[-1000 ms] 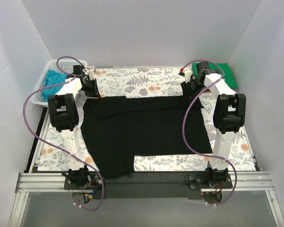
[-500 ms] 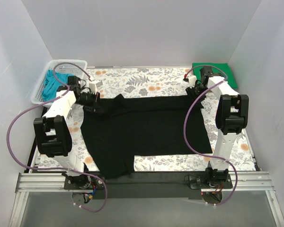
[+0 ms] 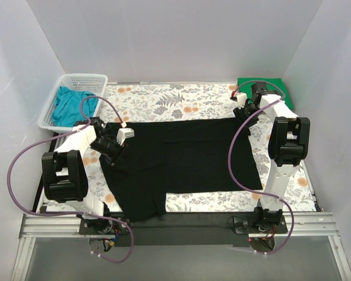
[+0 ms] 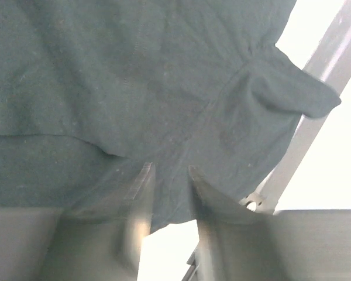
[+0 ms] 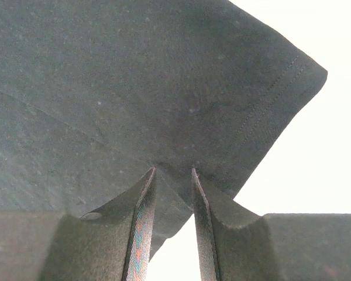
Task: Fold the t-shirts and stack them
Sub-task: Fold the tshirt
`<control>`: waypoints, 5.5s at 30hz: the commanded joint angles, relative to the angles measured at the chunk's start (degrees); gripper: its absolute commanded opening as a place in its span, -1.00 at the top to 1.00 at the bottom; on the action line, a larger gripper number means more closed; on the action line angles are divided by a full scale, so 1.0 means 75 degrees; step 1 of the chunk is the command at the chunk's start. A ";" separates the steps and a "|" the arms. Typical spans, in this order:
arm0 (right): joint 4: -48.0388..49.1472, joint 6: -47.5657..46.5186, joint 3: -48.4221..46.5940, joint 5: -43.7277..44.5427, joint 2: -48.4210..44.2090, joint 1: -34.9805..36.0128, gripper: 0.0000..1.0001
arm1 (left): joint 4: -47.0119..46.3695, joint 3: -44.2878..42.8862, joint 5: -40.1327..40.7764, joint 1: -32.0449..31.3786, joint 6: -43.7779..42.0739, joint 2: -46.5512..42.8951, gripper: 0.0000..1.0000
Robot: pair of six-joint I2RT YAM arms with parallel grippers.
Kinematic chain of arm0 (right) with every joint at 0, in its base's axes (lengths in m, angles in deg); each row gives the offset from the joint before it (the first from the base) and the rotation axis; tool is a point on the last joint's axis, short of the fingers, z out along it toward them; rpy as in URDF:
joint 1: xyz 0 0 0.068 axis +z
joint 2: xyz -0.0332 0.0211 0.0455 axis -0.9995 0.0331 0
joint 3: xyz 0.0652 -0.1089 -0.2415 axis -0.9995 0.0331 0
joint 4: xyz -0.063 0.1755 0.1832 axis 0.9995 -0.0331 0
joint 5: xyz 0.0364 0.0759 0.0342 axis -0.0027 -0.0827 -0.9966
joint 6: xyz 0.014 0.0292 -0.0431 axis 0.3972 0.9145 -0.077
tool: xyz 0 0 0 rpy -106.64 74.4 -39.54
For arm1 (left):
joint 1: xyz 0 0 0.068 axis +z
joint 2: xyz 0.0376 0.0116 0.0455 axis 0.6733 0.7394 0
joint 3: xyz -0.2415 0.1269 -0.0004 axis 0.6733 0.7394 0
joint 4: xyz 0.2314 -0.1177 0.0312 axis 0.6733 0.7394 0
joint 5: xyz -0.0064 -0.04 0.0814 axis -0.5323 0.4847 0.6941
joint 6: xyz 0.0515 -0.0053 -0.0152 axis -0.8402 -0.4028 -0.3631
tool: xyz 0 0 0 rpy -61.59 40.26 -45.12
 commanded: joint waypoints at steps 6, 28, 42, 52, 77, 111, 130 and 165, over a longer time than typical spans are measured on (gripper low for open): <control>-0.0058 -0.0289 0.0193 0.0356 0.0186 0.0002 0.31 | 0.0177 -0.0640 -0.0247 -0.0063 0.0263 -0.0248 0.20; -0.0035 -0.0020 0.0381 0.0357 -0.0587 0.0212 0.24 | -0.4429 -0.0770 0.2529 -0.0087 0.5645 0.0689 0.21; 0.0082 0.0156 -0.0940 0.0626 0.1592 0.0529 0.32 | -0.4782 -0.1449 0.3701 -0.0368 0.6630 0.2165 0.31; 0.0118 0.0250 -0.3903 0.0932 0.3268 0.0529 0.30 | -0.4935 -0.3484 0.3832 -0.0193 0.6642 0.4086 0.28; -0.0528 -0.3042 0.4528 0.0859 -0.4699 0.0823 -0.27 | -0.1138 -0.0782 0.0479 -0.0157 0.3173 -0.2052 -0.18; 0.1441 -0.3547 0.6310 0.1939 -0.4173 0.0166 0.16 | -0.1383 -0.0114 0.0654 -0.0146 0.3349 -0.1912 -0.17; 0.0950 -0.3453 0.5409 0.1682 -0.4078 0.0002 0.97 | -0.1348 0.0366 0.1158 -0.0134 0.2331 -0.2167 -0.04; 0.0293 -0.3277 0.4728 0.1471 -0.3457 0.0002 0.97 | -0.4360 0.3355 0.3537 -0.1212 0.1287 -0.1982 0.29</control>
